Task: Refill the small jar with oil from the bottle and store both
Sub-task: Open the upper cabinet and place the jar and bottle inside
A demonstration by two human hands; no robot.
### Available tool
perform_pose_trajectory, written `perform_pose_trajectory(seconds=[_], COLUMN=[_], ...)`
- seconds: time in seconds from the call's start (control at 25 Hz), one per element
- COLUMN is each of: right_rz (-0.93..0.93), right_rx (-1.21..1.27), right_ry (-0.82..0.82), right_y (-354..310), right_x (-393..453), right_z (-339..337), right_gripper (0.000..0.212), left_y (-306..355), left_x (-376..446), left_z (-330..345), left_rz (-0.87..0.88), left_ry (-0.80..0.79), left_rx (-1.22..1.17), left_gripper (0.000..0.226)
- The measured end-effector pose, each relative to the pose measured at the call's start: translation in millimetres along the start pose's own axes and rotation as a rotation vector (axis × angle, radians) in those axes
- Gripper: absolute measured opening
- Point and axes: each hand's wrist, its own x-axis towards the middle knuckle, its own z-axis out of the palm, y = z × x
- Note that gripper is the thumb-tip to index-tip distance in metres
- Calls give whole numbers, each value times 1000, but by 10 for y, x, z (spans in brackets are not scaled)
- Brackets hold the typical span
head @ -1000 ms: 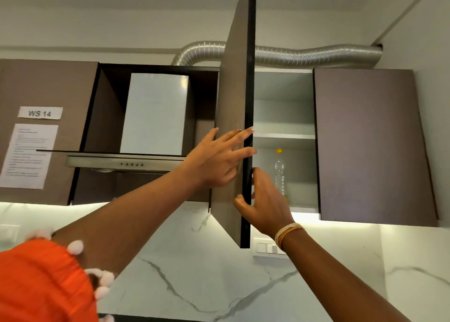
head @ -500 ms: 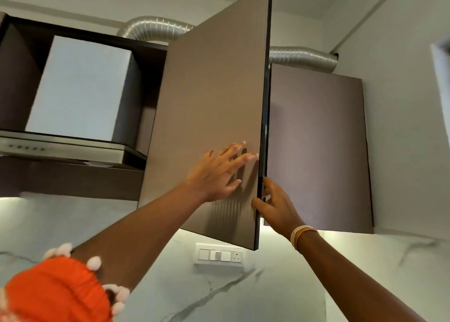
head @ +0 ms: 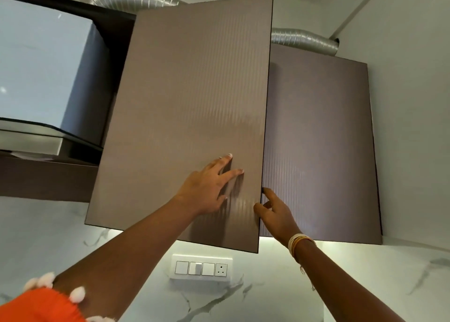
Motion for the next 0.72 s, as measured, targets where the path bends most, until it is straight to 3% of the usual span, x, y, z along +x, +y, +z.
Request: perform_pose_trajectory(seconds=[0.16,0.28,0.4,0.52,0.72], right_rz=[3,-259,-456,-461,-474], right_rx=[-105,-423,-635,-603,-578], right_ry=[260,434,419,404,419], right_y=[330,490,637,733,857], right_x=[228,468,624,734,826], right_z=[298,519,686,865,988], right_gripper=[52,48,40,40,45], left_y=[-18,-85,-158,-265,-425], left_x=[178,283,366,411,396], left_z=[397,638,856,1114,1456], left_rz=[-39,-30,5,8,32], left_ry=[1,38,48,63,226], left_rx=[61,113,175,190,212], left_gripper=[67,62,58,55,49])
